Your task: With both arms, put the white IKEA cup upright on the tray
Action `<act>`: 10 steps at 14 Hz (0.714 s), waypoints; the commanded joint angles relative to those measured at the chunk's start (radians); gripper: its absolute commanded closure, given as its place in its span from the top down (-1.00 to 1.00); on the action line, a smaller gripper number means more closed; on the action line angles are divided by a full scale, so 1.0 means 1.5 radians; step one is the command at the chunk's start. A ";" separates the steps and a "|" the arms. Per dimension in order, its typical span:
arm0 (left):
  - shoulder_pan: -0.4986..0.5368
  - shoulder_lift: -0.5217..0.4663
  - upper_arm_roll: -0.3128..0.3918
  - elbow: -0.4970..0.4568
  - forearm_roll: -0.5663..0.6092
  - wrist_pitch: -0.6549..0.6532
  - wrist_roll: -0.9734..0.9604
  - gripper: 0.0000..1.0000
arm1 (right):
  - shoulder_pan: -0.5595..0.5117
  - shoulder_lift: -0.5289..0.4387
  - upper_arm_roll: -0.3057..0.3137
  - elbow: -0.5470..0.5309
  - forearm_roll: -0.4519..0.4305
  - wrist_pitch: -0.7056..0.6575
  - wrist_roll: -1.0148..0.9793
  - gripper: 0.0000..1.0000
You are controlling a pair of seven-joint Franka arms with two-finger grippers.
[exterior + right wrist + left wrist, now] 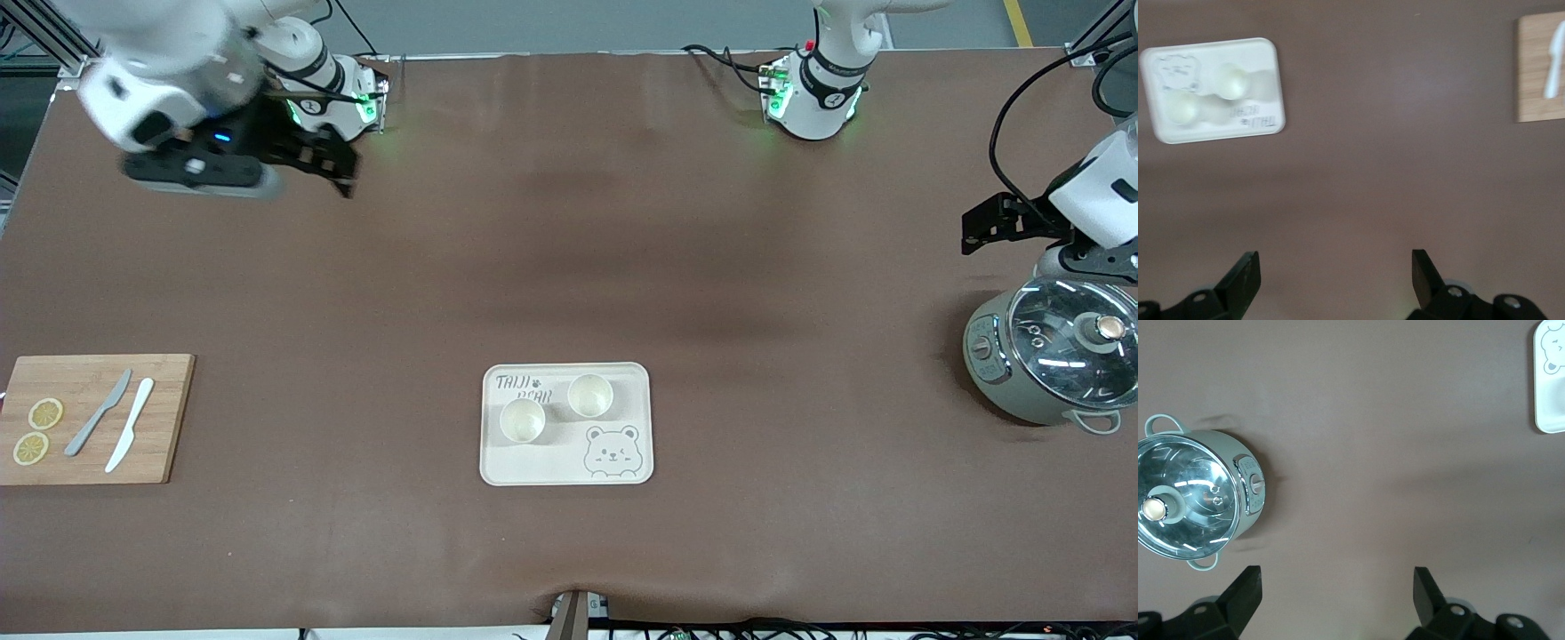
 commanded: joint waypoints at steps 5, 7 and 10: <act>0.000 0.001 -0.004 -0.005 0.011 0.013 -0.010 1.00 | -0.242 -0.085 -0.028 -0.132 0.015 0.098 -0.324 1.00; 0.000 0.002 -0.004 -0.005 0.011 0.014 -0.010 1.00 | -0.277 -0.064 -0.031 -0.128 0.023 0.130 -0.392 1.00; 0.000 0.005 -0.004 -0.005 0.011 0.016 -0.011 1.00 | -0.279 -0.048 -0.031 -0.091 0.016 0.128 -0.390 1.00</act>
